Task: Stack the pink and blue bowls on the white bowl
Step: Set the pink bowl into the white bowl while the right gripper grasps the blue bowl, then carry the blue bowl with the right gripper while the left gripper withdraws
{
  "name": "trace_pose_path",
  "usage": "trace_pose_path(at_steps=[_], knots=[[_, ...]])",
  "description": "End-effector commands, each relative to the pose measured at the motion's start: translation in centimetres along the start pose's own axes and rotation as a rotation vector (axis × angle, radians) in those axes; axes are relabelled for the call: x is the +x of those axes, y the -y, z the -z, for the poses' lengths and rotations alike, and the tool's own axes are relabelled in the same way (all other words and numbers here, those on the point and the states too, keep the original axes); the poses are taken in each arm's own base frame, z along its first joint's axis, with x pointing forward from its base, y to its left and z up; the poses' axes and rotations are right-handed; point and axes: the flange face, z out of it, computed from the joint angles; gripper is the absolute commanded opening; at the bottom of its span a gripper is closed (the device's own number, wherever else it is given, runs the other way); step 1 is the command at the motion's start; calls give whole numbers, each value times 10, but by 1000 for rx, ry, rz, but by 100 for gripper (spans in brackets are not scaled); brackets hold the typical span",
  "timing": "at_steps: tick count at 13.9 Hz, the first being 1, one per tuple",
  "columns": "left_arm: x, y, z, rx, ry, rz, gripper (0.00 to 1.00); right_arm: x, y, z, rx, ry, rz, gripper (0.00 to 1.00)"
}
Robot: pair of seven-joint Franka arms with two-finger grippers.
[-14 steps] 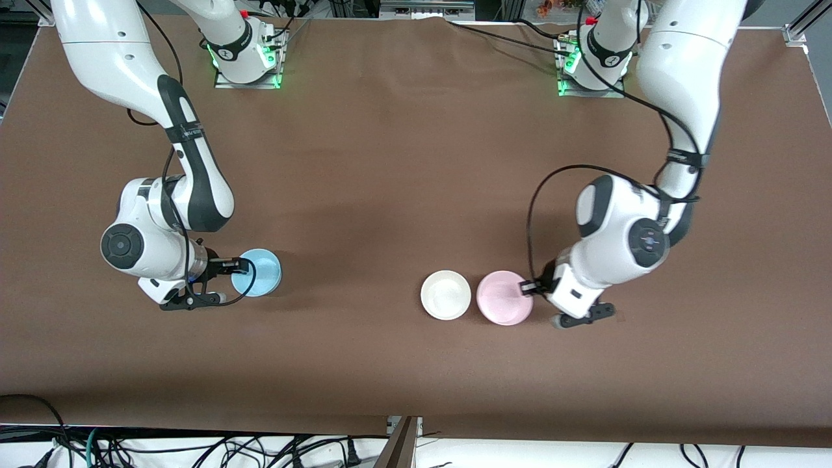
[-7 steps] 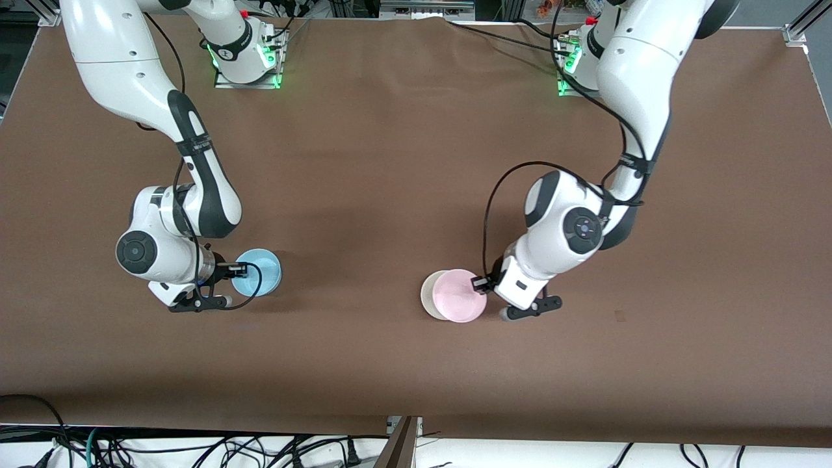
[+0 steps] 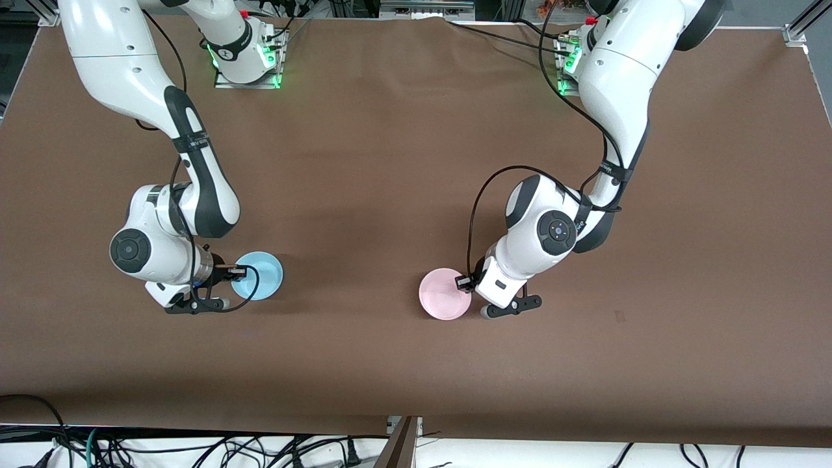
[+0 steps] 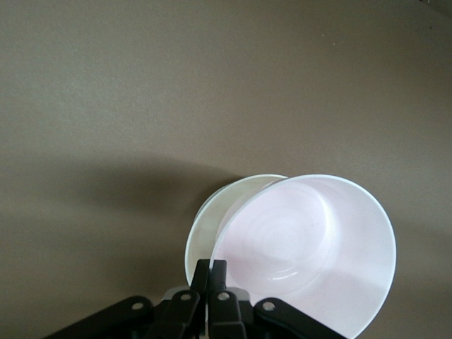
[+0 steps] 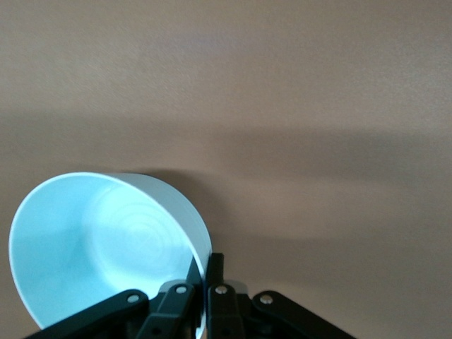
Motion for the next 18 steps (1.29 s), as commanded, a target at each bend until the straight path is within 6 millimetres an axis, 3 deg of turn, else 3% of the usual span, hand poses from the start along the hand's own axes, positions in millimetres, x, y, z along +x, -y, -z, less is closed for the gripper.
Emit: trace_pose_path(at_steps=[1,5,8,10,14,15,17,18], knots=[[3,-3,1,19,-21,-7,0,-1,28,31,69,11,-15,0],[3,0,-4,27,-12,-4,0,3,92,68,92,39,-134,0],[2,4,-12,35,-1,-1,0,-6,134,66,83,50,-196,0],[-1,8,-26,46,13,2,0,-9,145,67,87,53,-221,0],[-3,8,-29,46,19,8,2,-14,186,77,94,41,-297,0],[-2,9,-30,44,22,24,24,-17,193,75,97,50,-310,0],[2,11,-22,47,34,48,81,-20,205,75,106,58,-333,0],[2,11,-16,59,53,48,100,-22,210,75,111,60,-342,0]])
